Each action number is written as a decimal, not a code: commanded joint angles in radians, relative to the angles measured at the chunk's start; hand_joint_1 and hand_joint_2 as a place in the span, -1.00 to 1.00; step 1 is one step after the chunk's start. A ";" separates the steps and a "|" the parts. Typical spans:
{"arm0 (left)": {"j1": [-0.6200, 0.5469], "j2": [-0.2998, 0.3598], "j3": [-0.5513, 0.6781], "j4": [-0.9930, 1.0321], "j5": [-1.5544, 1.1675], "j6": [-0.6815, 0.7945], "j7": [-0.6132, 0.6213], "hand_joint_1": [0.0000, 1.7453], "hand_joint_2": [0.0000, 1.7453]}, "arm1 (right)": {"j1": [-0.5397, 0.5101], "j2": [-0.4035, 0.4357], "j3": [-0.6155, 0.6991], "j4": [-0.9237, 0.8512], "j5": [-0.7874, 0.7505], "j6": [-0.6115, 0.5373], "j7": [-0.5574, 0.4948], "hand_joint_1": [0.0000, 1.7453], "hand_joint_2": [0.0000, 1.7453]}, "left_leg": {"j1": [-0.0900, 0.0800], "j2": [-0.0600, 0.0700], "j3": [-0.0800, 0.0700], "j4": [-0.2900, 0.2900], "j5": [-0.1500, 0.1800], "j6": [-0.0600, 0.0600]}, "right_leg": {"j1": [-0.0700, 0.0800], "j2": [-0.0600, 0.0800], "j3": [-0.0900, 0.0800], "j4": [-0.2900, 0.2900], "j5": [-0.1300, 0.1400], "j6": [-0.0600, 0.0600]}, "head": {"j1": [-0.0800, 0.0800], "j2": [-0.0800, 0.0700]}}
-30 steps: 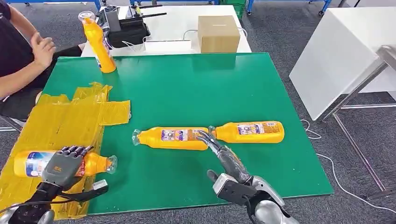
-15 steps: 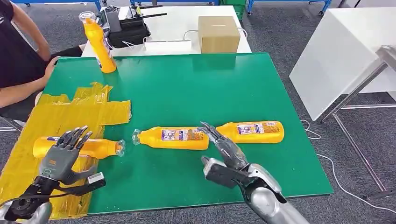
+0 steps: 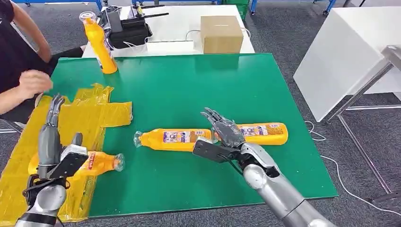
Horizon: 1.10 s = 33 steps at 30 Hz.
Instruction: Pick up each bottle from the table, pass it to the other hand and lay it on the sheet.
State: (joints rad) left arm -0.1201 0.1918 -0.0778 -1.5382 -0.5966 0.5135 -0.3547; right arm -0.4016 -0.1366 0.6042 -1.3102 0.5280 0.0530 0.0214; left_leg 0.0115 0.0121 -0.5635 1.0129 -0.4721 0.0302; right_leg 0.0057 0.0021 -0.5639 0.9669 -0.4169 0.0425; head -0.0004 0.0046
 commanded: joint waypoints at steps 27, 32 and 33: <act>-0.075 -0.141 -0.045 -0.181 0.311 -0.100 -0.103 -1.00 -1.00 | -0.316 0.290 0.235 0.714 0.075 0.115 0.051 -1.00 1.00 | -0.001 -0.001 0.001 0.000 0.001 -0.003 | -0.001 -0.001 -0.002 0.005 0.000 0.000 | 0.000 0.000; -0.080 -0.131 -0.061 -0.173 0.330 -0.090 -0.090 -1.00 -1.00 | -0.319 0.304 0.325 0.819 0.131 0.199 0.086 0.96 1.00 | -0.001 -0.002 0.002 -0.001 0.001 -0.003 | -0.001 -0.001 -0.001 0.005 -0.001 0.000 | 0.000 0.000; -0.082 -0.131 -0.061 -0.169 0.341 -0.090 -0.093 -1.00 -1.00 | -0.315 0.303 0.329 0.831 0.132 0.202 0.081 1.00 1.00 | -0.001 -0.002 0.002 -0.001 0.001 -0.003 | -0.001 -0.002 -0.001 0.005 -0.001 0.000 | 0.000 0.000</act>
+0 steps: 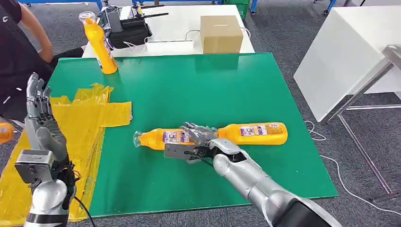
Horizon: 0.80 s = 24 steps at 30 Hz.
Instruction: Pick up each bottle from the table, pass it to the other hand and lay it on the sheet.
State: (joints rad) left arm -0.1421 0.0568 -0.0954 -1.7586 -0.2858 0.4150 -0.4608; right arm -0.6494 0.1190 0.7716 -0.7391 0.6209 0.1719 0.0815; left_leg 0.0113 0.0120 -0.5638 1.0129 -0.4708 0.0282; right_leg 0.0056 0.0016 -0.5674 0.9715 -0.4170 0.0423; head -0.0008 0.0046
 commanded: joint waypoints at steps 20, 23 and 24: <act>-0.002 0.003 -0.027 0.066 0.296 -0.166 0.119 -1.00 -1.00 | 0.020 -0.018 -0.054 0.056 -0.095 -0.238 -0.053 1.00 1.00 | -0.001 -0.003 0.007 -0.002 0.001 0.000 | -0.001 -0.003 0.007 -0.001 0.000 0.000 | 0.000 0.000; 0.109 0.000 0.007 0.087 0.504 -0.307 0.176 -1.00 1.00 | 0.172 -0.084 -0.228 -0.303 -0.373 -0.167 -0.153 1.00 1.00 | -0.001 -0.002 0.007 -0.003 0.001 0.000 | -0.001 -0.002 0.007 -0.002 0.000 0.000 | 0.000 0.000; 0.129 0.003 0.010 0.099 0.551 -0.341 0.180 -1.00 1.00 | 0.204 -0.109 -0.246 -0.398 -0.423 -0.169 -0.179 1.00 1.00 | -0.001 -0.004 0.007 -0.002 0.001 0.000 | -0.001 -0.003 0.006 -0.002 0.000 0.000 | 0.001 0.000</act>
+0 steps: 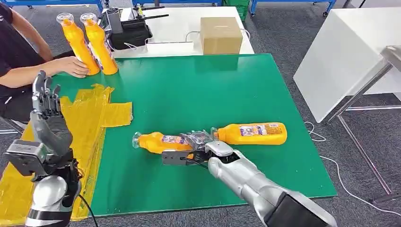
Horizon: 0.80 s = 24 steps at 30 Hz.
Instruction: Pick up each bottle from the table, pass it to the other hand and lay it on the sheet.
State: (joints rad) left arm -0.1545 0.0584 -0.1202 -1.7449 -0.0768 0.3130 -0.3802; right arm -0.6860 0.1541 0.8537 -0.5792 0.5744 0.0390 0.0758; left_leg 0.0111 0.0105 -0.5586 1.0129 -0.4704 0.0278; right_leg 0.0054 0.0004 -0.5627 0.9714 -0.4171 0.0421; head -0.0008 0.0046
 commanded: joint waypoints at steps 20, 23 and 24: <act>0.176 0.005 -0.127 0.041 0.336 -0.280 0.114 -1.00 1.00 | 0.231 -0.165 -0.134 -0.764 -0.419 -0.012 -0.160 1.00 1.00 | -0.002 -0.001 0.001 0.000 -0.001 -0.001 | -0.002 0.000 -0.008 0.003 -0.002 0.000 | 0.000 0.000; 0.161 0.004 -0.147 0.050 0.343 -0.289 0.119 -1.00 1.00 | 0.191 -0.147 -0.079 -0.718 -0.410 0.010 -0.144 1.00 1.00 | -0.002 0.000 -0.001 0.000 0.000 -0.001 | -0.002 0.001 -0.010 0.003 0.000 0.000 | 0.000 0.000; 0.161 0.004 -0.147 0.050 0.343 -0.289 0.119 -1.00 1.00 | 0.191 -0.147 -0.079 -0.718 -0.410 0.010 -0.144 1.00 1.00 | -0.001 -0.001 -0.003 0.000 0.000 -0.001 | -0.001 0.000 -0.011 0.002 0.000 0.000 | 0.000 0.000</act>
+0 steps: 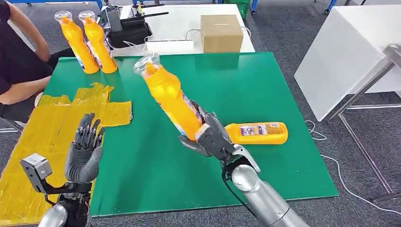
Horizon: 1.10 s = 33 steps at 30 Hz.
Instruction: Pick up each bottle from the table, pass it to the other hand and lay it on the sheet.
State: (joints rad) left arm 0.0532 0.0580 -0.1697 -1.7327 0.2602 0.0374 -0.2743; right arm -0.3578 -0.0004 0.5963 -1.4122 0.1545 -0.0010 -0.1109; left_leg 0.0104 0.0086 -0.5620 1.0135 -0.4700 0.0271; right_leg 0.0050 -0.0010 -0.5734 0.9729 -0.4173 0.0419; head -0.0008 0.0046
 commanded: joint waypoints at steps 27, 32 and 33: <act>-0.055 0.008 -0.129 0.066 0.095 -0.106 0.039 -1.00 1.00 | -0.236 0.098 0.631 0.271 0.046 0.207 0.124 1.00 1.00 | 0.000 -0.001 0.003 -0.002 0.001 -0.001 | -0.001 -0.001 0.002 0.000 -0.001 0.000 | -0.001 0.000; -0.057 0.007 -0.132 0.067 0.098 -0.107 0.039 -1.00 1.00 | -0.253 0.104 0.647 0.277 0.044 0.212 0.116 1.00 1.00 | 0.000 -0.001 0.003 -0.002 0.001 -0.001 | 0.000 -0.001 0.002 0.000 -0.001 0.000 | 0.000 0.000; -0.056 0.005 -0.130 0.067 0.104 -0.106 0.041 -1.00 1.00 | -0.256 0.102 0.649 0.276 0.040 0.218 0.111 1.00 1.00 | 0.000 -0.003 0.004 -0.002 0.001 -0.002 | -0.001 -0.003 0.003 0.000 -0.001 -0.001 | 0.000 0.000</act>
State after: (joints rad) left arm 0.0636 0.0645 -0.2720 -1.7231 0.3567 -0.0576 -0.2461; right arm -0.5852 0.0790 1.0853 -1.2306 0.1900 0.1797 0.0107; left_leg 0.0105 0.0092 -0.5621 1.0134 -0.4690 0.0262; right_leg 0.0050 -0.0009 -0.5746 0.9739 -0.4174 0.0418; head -0.0008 0.0046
